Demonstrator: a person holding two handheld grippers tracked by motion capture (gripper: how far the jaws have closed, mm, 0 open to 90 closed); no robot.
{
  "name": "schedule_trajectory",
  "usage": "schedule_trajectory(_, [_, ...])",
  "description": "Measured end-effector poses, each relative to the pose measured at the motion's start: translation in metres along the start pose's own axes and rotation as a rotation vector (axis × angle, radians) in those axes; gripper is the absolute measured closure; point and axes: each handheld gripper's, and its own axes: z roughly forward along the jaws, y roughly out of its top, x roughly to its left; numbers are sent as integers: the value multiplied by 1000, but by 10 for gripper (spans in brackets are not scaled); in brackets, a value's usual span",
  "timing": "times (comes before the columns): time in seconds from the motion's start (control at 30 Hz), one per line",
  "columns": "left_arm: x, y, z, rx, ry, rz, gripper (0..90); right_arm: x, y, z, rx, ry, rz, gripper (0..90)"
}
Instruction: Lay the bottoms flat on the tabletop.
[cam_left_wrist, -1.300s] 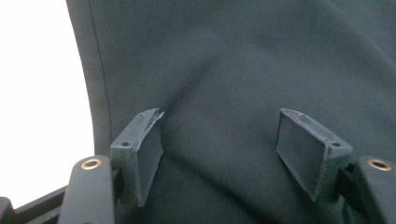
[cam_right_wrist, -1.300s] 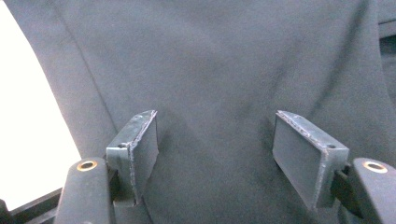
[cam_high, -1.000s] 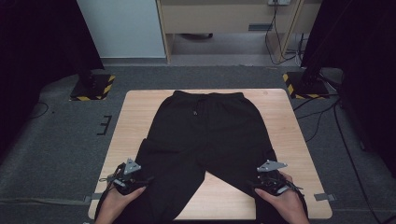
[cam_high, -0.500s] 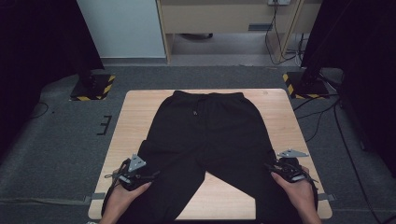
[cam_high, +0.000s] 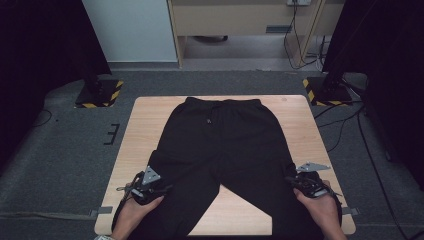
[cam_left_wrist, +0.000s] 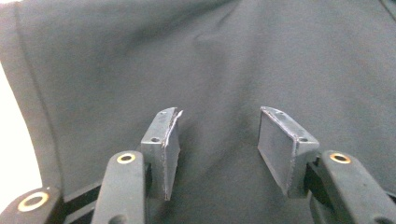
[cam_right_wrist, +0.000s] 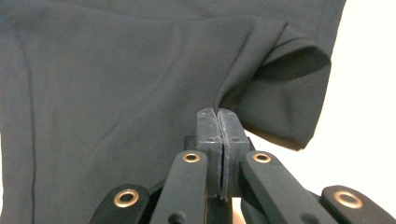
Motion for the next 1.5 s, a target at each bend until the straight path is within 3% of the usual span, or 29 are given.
schedule_trajectory(0.3, [-2,0,0,4,-8,3,473,18,-15,-12,52,67,-41,881])
schedule_trajectory(0.37, [-3,0,-1,10,-13,10,499,20,-16,-14,50,80,-47,831])
schedule_trajectory(0.4, [-4,0,-2,12,-14,11,535,19,-16,-16,28,76,-48,738])
schedule_trajectory(0.43, [-5,0,-2,15,-14,9,535,19,-16,-16,28,76,-48,738])
schedule_trajectory(0.5, [-8,-1,-4,20,-24,14,583,15,-15,-13,22,81,-18,646])
schedule_trajectory(0.7, [-18,-3,-10,42,-73,48,569,17,-13,-5,29,70,-36,707])
schedule_trajectory(0.77, [-17,-1,-12,43,-50,55,562,17,-13,-4,29,68,-42,713])
schedule_trajectory(0.87, [-4,7,-19,-52,27,43,461,17,-14,-4,29,69,-45,766])
schedule_trajectory(0.9, [7,11,-21,-87,68,27,451,17,-15,-3,30,69,-44,785])
schedule_trajectory(1.0, [36,24,-8,-95,153,-14,440,17,-15,-1,38,78,-47,887])
schedule_trajectory(1.1, [58,33,14,-67,142,-63,417,19,-15,-6,42,89,-48,896])
schedule_trajectory(1.2, [64,35,32,-5,153,-40,405,22,-19,-14,58,102,-39,896])
schedule_trajectory(1.23, [65,34,36,-7,159,-34,403,24,-22,-16,72,114,-38,896])
schedule_trajectory(1.33, [70,34,41,-37,155,-76,392,30,-28,-21,88,143,-59,888])
schedule_trajectory(1.37, [70,35,39,-27,168,-79,389,31,-29,-24,74,150,-57,812])
schedule_trajectory(1.4, [70,35,39,-27,168,-79,388,31,-29,-24,74,150,-57,812])
schedule_trajectory(1.43, [66,35,30,-30,175,-57,385,31,-27,-30,46,142,-61,665])
schedule_trajectory(1.47, [66,35,30,-30,175,-57,384,31,-27,-30,46,142,-61,665])
schedule_trajectory(1.5, [63,33,23,-40,169,-50,389,28,-25,-37,26,130,-46,591])
